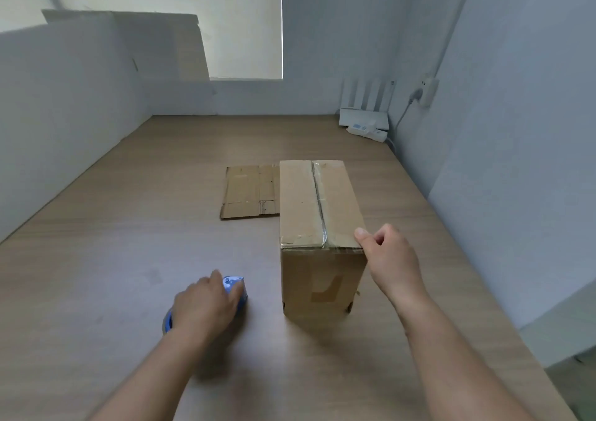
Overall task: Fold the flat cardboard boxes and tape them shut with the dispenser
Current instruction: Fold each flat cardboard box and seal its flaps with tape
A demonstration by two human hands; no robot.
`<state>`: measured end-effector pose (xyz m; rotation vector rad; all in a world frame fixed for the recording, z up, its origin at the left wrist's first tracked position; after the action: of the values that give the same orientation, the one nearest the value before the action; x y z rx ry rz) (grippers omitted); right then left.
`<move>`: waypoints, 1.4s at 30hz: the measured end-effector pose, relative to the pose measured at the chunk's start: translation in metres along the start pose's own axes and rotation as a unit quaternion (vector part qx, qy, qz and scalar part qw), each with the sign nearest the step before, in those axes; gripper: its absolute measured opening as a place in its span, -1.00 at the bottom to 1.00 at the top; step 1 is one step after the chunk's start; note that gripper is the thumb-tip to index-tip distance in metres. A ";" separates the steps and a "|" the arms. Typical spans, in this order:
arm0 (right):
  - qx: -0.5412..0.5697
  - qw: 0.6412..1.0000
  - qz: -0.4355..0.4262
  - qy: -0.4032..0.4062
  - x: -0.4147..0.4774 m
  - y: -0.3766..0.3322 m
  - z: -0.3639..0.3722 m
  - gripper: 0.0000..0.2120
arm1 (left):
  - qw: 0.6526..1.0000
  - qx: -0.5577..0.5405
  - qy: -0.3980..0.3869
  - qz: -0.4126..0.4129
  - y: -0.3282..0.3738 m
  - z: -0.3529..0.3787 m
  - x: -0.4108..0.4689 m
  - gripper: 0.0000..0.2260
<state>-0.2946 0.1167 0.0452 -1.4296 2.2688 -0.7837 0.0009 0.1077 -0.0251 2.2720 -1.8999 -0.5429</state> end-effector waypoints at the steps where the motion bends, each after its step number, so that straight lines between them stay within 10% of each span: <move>1: -0.004 1.000 0.002 -0.001 0.000 0.000 0.000 -0.67 | 0.993 -0.112 0.006 0.025 0.022 -0.010 -0.006 -0.56; 6: -0.084 0.996 0.013 0.005 -0.001 -0.004 -0.003 -0.63 | 0.883 -0.463 -0.044 0.067 0.114 -0.036 -0.023 -0.62; 12: -0.225 0.974 0.028 -0.003 -0.004 -0.029 -0.003 -0.13 | 0.946 -0.316 0.065 0.026 0.135 -0.028 -0.029 -0.54; 19: -0.100 0.994 -0.014 -0.049 0.010 -0.012 0.000 -0.62 | 0.922 -0.372 0.105 0.017 0.121 -0.028 -0.023 -0.77; 24: -0.090 0.992 -0.060 -0.068 0.011 -0.011 -0.003 -0.60 | 0.922 -0.374 0.095 0.024 0.117 -0.031 -0.022 -0.71; 29: -0.250 0.952 -0.126 -0.120 0.009 -0.021 -0.010 -0.29 | 0.986 -0.154 0.043 0.055 0.126 -0.032 -0.019 -0.30; 42: -0.112 0.948 -0.255 -0.155 0.015 -0.002 -0.011 -0.70 | 0.972 -0.115 -0.001 0.205 0.094 -0.032 -0.003 -0.38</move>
<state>-0.3060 0.1050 0.0546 -2.1247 1.8090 -0.3954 -0.0754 0.0873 0.0358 1.6768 -2.0998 -0.6608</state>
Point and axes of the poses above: each hand's wrist, its own x-axis towards the middle knuckle, its own z-axis out of the palm, y = z × x, the point moved 6 cm from there along x, towards the middle knuckle, and after that the axes turned 10 degrees about -x, right-handed, at the moved point
